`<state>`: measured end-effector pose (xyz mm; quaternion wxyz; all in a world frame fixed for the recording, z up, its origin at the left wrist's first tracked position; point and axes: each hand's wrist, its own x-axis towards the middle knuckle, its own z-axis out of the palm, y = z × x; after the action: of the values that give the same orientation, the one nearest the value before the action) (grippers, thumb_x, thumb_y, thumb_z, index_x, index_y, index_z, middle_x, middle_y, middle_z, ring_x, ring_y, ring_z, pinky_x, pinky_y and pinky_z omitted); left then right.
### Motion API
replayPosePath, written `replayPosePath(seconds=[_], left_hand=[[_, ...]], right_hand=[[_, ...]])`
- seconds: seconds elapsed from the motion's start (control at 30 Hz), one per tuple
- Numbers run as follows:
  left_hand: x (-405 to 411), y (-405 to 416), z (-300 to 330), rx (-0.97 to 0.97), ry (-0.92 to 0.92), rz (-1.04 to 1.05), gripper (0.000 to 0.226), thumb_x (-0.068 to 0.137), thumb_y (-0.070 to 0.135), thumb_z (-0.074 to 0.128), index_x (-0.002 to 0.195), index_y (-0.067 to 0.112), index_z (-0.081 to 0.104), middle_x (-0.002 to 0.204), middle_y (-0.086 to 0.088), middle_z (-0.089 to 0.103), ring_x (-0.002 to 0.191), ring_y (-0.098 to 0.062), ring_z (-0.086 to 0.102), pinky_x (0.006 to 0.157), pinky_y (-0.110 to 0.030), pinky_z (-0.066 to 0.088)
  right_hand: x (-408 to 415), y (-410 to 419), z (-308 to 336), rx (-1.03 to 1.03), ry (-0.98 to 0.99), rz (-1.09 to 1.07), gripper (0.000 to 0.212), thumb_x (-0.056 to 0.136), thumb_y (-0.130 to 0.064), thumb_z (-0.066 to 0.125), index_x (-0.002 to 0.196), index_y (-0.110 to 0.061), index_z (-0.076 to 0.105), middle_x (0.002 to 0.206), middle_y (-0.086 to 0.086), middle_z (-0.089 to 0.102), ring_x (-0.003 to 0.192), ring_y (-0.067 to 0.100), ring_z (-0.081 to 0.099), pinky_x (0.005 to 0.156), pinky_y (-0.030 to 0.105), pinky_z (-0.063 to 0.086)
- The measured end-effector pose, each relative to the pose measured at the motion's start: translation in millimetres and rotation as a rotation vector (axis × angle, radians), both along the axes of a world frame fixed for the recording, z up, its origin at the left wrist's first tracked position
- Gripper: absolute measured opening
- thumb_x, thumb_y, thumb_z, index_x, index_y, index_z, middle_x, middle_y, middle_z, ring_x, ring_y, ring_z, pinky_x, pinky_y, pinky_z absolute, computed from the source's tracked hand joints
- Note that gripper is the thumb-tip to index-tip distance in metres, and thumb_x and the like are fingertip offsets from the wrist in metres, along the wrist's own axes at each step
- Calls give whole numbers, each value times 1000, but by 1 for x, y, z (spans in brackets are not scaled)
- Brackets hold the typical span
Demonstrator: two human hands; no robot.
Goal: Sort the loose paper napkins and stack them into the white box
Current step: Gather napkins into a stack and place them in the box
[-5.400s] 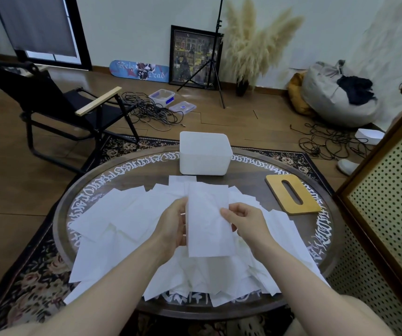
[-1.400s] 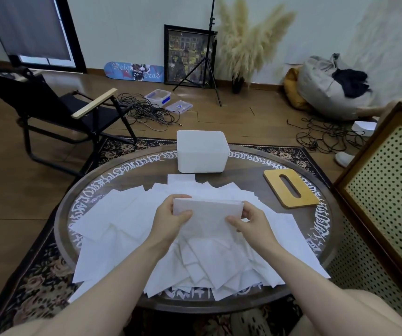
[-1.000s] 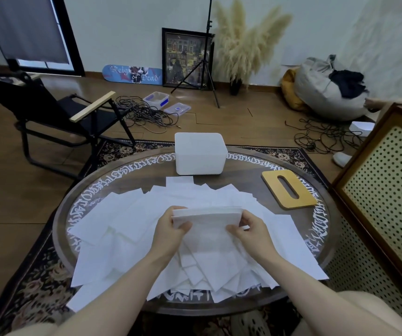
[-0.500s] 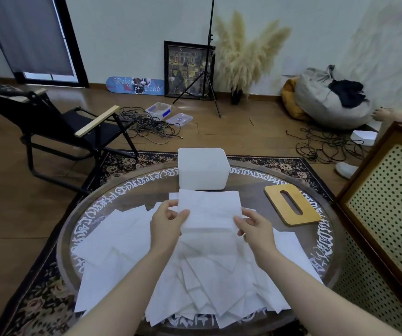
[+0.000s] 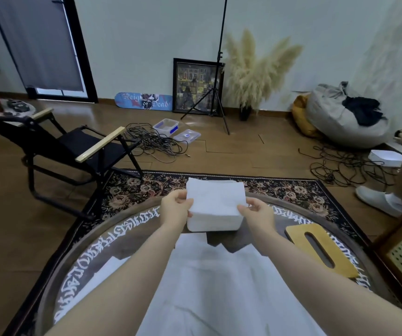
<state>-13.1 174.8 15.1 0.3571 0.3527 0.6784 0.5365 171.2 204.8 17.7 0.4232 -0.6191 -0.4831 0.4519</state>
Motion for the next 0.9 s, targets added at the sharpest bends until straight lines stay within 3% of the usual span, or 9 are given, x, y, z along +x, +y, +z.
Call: replayPosePath(seconds=[0.07,0.13,0.23,0.33,0.43,0.53,0.6,0.73,0.9], left_hand=[[-5,21,-5,-26,18,36,25,88,7,62,113,7,65,98,-11,67,56,-16,57,48,-26,43],[-9,40,-10,-59,65,46,24,85,13,66,109,9,68,104,-7,69,79,-22,65,66,-35,56],[-15,61,-15,-145,202,30,23,84,21,67,106,16,70,106,-1,70,96,-24,65,85,-37,53],[-12,70,-17,-260,455,-13,10,85,24,62,89,24,71,93,4,70,94,-23,65,69,-25,43],[-5,75,-20,-297,667,-27,24,84,20,60,61,21,53,68,1,57,73,-26,55,55,-25,32],[-1,80,-26,-294,804,-33,24,84,19,60,64,25,47,64,4,50,66,-22,49,56,-25,33],[0,81,-31,-277,863,-28,26,84,17,58,62,23,45,60,4,47,62,-22,48,52,-24,31],[2,80,-33,-267,934,-46,22,87,20,58,70,26,45,72,4,56,71,-23,55,58,-25,36],[0,74,-34,-253,957,-117,12,91,24,53,82,32,55,93,0,59,87,-21,54,70,-30,37]], right_hand=[[-5,21,-4,-36,-46,-15,23,84,-16,68,107,-17,68,96,5,70,90,23,65,85,39,51],[-8,44,-10,-46,-93,-7,21,80,-17,70,100,-16,70,95,3,72,89,22,67,88,42,53],[-11,66,-12,-22,-275,37,15,83,-18,68,97,-16,72,93,0,71,89,21,66,84,37,52],[-12,75,-15,11,-517,63,12,84,-17,63,89,-11,71,88,6,70,88,27,64,75,35,49],[-16,80,-19,38,-667,92,11,82,-14,58,75,-8,64,71,9,60,74,31,57,61,32,42],[-20,82,-21,76,-753,110,16,78,-12,57,64,-17,54,65,6,52,69,31,49,56,31,34],[-20,83,-22,104,-785,113,14,81,-13,59,83,-14,72,84,11,68,83,36,60,66,33,45],[-18,82,-25,121,-864,159,32,91,-22,58,123,-24,65,117,3,68,111,29,59,83,32,45],[-14,79,-23,154,-831,187,34,94,-21,57,128,-22,61,122,0,66,116,26,57,89,33,44]])
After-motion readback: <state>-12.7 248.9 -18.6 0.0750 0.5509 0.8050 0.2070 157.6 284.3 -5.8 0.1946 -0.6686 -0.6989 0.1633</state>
